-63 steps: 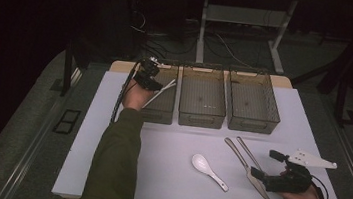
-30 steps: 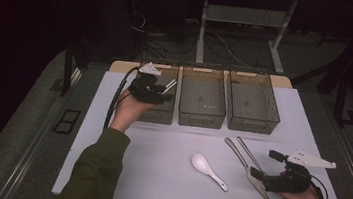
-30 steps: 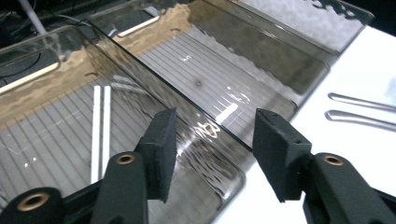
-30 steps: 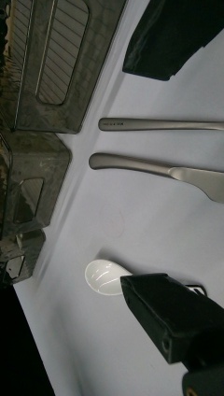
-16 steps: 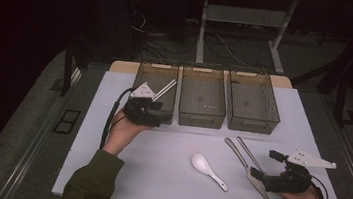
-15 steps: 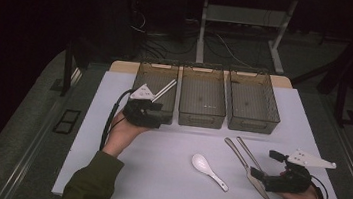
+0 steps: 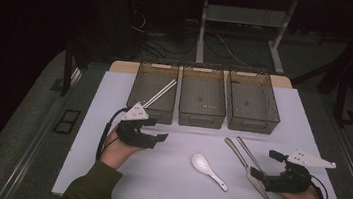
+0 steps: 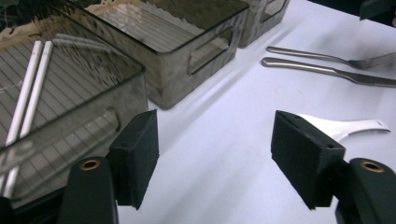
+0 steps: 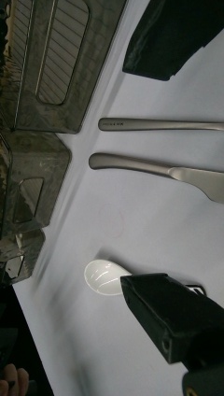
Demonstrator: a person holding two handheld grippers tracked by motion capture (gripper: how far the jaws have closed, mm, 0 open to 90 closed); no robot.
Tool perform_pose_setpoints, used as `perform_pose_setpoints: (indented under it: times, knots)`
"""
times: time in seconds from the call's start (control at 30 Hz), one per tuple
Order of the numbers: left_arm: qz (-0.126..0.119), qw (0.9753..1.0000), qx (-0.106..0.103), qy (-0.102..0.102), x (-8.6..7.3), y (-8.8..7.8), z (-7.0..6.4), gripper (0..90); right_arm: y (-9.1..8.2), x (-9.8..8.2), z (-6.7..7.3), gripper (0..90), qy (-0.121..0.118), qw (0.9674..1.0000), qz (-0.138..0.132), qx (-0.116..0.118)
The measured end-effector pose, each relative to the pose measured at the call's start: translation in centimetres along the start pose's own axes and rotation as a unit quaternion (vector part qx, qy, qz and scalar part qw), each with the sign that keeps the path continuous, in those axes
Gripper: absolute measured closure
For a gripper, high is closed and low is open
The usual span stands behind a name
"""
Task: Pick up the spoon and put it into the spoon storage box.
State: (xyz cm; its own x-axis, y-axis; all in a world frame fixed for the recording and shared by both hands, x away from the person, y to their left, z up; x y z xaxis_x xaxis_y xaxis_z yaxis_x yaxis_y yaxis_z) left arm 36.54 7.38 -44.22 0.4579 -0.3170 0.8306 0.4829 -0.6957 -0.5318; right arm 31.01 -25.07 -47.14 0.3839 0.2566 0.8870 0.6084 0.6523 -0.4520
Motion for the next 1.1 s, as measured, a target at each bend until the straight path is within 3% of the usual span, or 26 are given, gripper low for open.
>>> perform_pose_setpoints:
  times: [0.37, 0.47, 0.7, 0.83, 0.97, 1.1]
  knots:
    - [-0.005, 0.9999, -0.014, 0.006, -3.1, -0.8, -1.7, 17.5, 0.0, 0.0, 0.1, 0.8, 0.001, 1.0000, 0.004, 0.003]
    - [-0.002, 0.9998, -0.014, 0.015, -3.9, -0.9, -2.0, 14.2, -0.1, -0.1, 0.2, 4.9, 0.001, 0.9999, 0.008, 0.008]
    - [-0.001, 0.9999, -0.013, 0.006, -5.2, -1.2, -1.9, 3.8, -0.1, -0.1, 0.6, 16.4, -0.002, 0.9994, 0.023, 0.026]
    - [0.002, 0.9998, -0.019, 0.004, -5.5, -1.2, -2.3, 0.1, 0.1, -0.1, 1.3, 30.7, -0.010, 0.9985, 0.034, 0.043]
    - [0.012, 0.9998, -0.017, -0.001, -5.6, -1.0, -2.3, 0.0, 0.3, -0.1, 1.9, 53.8, -0.020, 0.9972, 0.050, 0.053]
    - [0.019, 0.9997, -0.013, 0.011, -5.7, -0.9, -2.6, 0.0, 1.1, -0.2, 2.5, 73.2, -0.031, 0.9948, 0.071, 0.067]
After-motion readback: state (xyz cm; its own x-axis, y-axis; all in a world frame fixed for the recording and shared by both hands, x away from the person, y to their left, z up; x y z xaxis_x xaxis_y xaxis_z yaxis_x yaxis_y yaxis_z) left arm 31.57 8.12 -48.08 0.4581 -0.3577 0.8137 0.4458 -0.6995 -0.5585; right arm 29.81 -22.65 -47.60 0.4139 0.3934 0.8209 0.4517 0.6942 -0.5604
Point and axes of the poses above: each handheld gripper's, and its own axes: y roughly forward along the jaws, x roughly out of its top, z roughly to its left, the point moved 10 cm from there along y, roughly forward along the jaws, and after that the axes turned 6 degrees about -y, right-handed, at the moved point
